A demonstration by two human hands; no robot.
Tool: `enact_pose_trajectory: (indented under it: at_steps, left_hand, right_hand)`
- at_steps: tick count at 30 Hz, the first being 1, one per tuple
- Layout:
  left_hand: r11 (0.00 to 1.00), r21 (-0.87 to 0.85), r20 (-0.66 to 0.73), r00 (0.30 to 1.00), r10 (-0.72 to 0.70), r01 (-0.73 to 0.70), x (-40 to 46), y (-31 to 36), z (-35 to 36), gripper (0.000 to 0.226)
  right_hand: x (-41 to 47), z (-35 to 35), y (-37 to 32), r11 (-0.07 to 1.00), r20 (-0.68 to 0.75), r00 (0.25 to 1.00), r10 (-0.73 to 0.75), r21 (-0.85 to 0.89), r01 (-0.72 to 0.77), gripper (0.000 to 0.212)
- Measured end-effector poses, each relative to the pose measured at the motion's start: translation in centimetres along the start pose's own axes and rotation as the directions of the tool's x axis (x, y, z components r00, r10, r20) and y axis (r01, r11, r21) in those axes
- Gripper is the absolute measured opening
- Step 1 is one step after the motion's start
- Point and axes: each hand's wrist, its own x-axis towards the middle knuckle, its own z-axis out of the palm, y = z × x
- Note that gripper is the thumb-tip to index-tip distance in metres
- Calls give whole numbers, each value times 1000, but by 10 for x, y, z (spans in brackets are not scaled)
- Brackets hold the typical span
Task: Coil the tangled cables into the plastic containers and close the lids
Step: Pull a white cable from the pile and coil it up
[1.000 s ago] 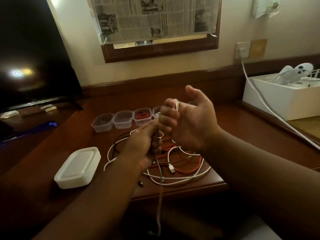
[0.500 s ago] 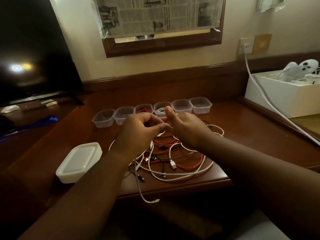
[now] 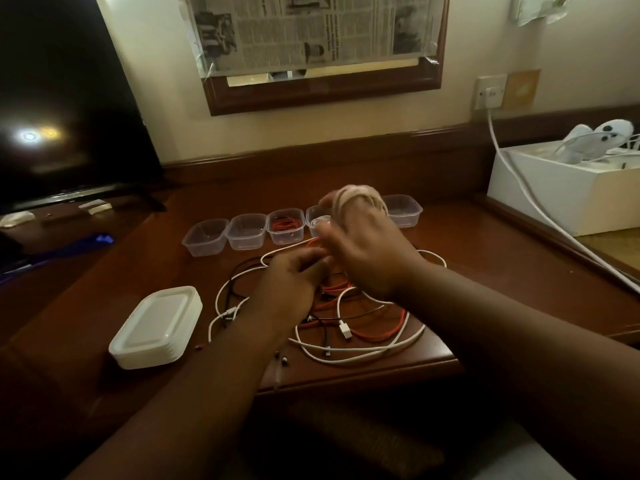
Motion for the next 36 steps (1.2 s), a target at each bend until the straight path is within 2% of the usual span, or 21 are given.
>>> enact_pose_trajectory:
  at_steps: [1, 2, 3, 6, 8, 9, 11, 14, 16, 20, 25, 27, 30, 31, 33, 36]
  left_hand:
    - [976, 201, 9, 996, 84, -85, 3, 0, -6, 32]
    - [921, 353, 50, 986, 156, -164, 5, 0, -12, 35]
    - [859, 464, 97, 976, 194, -216, 6, 2, -15, 34]
    - [731, 612, 133, 951, 280, -301, 7, 6, -21, 37]
    - [716, 614, 115, 936, 334, -331, 6, 7, -26, 32]
    - [718, 605, 125, 931, 342, -345, 6, 7, -29, 37]
    - [708, 567, 219, 906, 362, -420, 4, 7, -32, 47]
    - [700, 481, 309, 849, 428, -528, -2, 11, -32, 29]
    - [684, 457, 286, 823, 492, -568, -2, 12, -30, 26]
    - [551, 545, 224, 742, 631, -633, 3, 8, -24, 31]
    - [463, 647, 142, 693, 707, -606, 7, 1, -14, 31]
    - [497, 631, 98, 697, 711, -596, 7, 2, -9, 25]
    - [625, 506, 41, 740, 671, -594, 4, 5, -1, 15]
    - [663, 473, 28, 762, 647, -580, 4, 6, 1, 14]
    - [743, 414, 19, 821, 570, -526, 8, 6, 0, 12]
    - [879, 278, -33, 911, 411, -386, 22, 1, -9, 29]
  right_hand:
    - [-5, 5, 4, 954, 84, 994, -71, -286, 92, 67]
    - [-11, 9, 7, 902, 138, 987, -80, -411, 131, 75]
    - [-14, 12, 8, 898, 141, 987, -72, -421, 126, 76]
    - [-16, 19, 6, 961, 158, 987, 7, -274, 37, 76]
    - [-13, 17, 3, 989, 231, 969, 83, -135, -53, 76]
    - [-13, 14, 0, 994, 290, 950, 113, -39, -106, 75]
    - [-13, 7, -2, 954, 448, 881, 149, 168, -247, 79]
    - [-12, -6, -2, 855, 611, 784, 108, 345, -386, 83]
    - [-13, -7, -2, 840, 609, 789, 77, 386, -380, 80]
    - [-12, -3, -2, 883, 490, 867, 87, 364, -295, 77]
    - [-9, 0, 1, 883, 289, 952, 103, 414, -222, 68]
    - [-10, 1, 2, 884, 167, 982, 92, 440, -158, 68]
    - [-9, 4, 3, 953, 20, 1000, 15, 301, -20, 56]
    - [-8, 5, 4, 964, 24, 1000, -9, 267, 2, 49]
    - [-5, 2, 7, 947, 103, 995, -6, 319, -28, 42]
    - [3, -1, 18, 893, 218, 971, 97, 411, -182, 38]
